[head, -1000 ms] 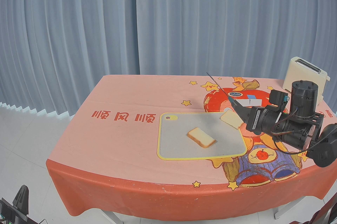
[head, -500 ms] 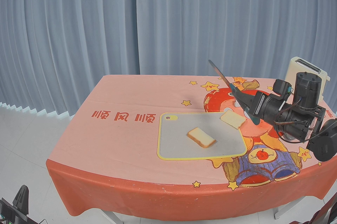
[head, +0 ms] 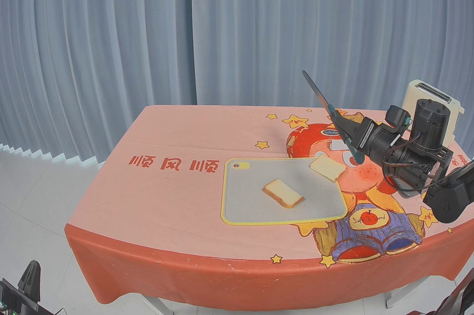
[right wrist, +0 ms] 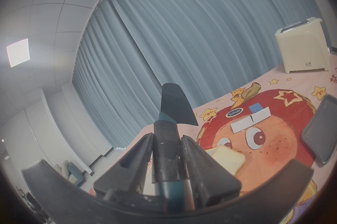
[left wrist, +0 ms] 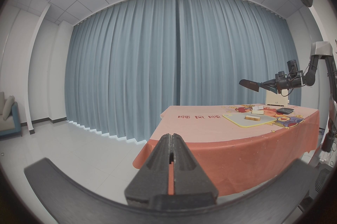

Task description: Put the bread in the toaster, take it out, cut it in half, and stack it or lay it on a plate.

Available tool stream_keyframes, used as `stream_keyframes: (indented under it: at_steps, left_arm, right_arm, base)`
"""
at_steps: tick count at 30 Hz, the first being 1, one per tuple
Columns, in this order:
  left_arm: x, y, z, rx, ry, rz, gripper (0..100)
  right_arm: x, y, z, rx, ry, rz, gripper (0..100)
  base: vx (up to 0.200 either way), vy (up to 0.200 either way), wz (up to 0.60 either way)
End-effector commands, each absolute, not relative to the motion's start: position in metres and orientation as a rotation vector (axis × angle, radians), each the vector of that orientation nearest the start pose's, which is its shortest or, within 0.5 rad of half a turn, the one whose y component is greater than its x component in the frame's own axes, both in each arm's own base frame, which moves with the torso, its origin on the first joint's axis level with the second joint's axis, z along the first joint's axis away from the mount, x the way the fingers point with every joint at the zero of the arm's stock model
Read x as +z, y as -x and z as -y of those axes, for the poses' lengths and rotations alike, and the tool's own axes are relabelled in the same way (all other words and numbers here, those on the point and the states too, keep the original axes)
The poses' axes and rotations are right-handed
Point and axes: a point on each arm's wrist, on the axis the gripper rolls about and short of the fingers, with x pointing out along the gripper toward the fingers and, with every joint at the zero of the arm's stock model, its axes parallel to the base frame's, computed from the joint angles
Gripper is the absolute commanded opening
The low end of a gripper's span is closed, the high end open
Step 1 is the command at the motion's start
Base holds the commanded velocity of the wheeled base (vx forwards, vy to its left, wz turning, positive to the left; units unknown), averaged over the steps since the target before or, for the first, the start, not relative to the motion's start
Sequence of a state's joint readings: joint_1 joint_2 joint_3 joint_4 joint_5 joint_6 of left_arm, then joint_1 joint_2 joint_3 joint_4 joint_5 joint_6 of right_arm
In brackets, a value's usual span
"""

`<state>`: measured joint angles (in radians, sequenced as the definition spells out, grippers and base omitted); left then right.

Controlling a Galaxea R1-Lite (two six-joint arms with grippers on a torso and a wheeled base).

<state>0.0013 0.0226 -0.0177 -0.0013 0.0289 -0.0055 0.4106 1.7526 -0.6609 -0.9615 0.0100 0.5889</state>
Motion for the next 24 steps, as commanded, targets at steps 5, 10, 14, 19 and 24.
stream_keyframes:
  at_steps: [5,10,14,19,24]
  left_arm:
    - [0.076,0.021,-0.001,0.031,0.006,-0.023,0]
    - [0.076,0.021,-0.001,0.031,0.006,-0.023,0]
    - [0.076,0.021,-0.001,0.031,0.006,-0.023,0]
    - [0.076,0.021,-0.001,0.031,0.006,-0.023,0]
    - [0.076,0.021,-0.001,0.031,0.006,-0.023,0]
  right_arm:
    - [0.147,-0.294,-0.106,0.364,-0.625,-0.294,0]
    - [0.133,-0.309,-0.092,0.318,-0.635,-0.325,0]
    - [0.123,-0.318,-0.082,0.276,-0.641,-0.339,0]
    - [0.127,-0.317,-0.076,0.267,-0.708,-0.341,0]
    - [0.143,-0.306,-0.063,0.294,-0.741,-0.318,0]
  base:
    - [0.0,0.0,0.0]
    - [0.0,0.0,0.0]
    - [0.0,0.0,0.0]
    - [0.0,0.0,0.0]
    - [0.0,0.0,0.0]
